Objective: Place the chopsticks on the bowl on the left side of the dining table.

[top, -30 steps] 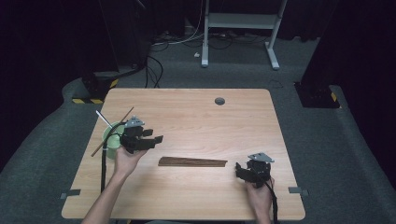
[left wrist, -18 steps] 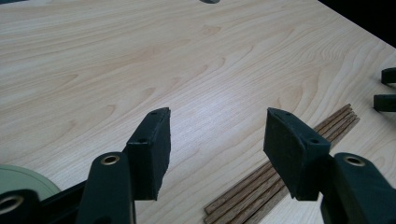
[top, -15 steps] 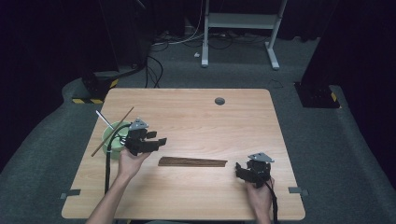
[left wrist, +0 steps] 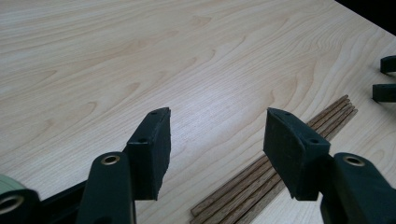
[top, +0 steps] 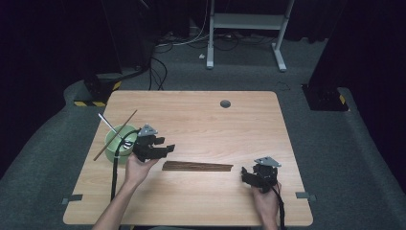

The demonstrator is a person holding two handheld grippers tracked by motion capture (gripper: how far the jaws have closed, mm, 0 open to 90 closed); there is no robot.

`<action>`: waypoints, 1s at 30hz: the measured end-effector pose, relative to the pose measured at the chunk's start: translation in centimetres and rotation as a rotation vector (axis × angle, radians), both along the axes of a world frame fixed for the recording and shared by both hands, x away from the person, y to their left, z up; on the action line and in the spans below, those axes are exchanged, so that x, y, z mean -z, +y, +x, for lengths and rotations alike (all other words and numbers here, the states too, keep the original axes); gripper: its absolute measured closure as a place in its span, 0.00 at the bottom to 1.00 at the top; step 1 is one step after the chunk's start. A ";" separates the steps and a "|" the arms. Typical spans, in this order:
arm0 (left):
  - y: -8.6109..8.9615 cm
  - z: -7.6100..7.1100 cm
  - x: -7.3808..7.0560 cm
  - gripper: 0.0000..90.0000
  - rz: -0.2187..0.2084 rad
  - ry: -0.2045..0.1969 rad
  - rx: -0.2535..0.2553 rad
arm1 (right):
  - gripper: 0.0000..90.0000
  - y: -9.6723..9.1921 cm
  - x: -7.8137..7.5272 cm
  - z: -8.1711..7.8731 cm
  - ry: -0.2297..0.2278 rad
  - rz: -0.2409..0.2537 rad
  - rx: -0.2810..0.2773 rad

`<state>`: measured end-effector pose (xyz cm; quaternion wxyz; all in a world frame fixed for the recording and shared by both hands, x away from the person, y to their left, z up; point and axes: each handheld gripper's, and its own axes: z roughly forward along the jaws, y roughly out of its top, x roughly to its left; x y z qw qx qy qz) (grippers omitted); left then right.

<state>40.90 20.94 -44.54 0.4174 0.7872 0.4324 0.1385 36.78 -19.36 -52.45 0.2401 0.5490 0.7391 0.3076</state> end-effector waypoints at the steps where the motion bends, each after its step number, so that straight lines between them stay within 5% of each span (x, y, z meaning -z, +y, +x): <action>1: -0.1 0.0 0.0 0.46 -0.001 -0.001 0.001 | 0.23 0.0 0.0 0.0 0.000 0.000 0.000; 30: -4.5 0.1 1.8 0.46 0.063 0.005 0.061 | 0.23 0.0 0.0 0.0 -0.001 0.000 -0.006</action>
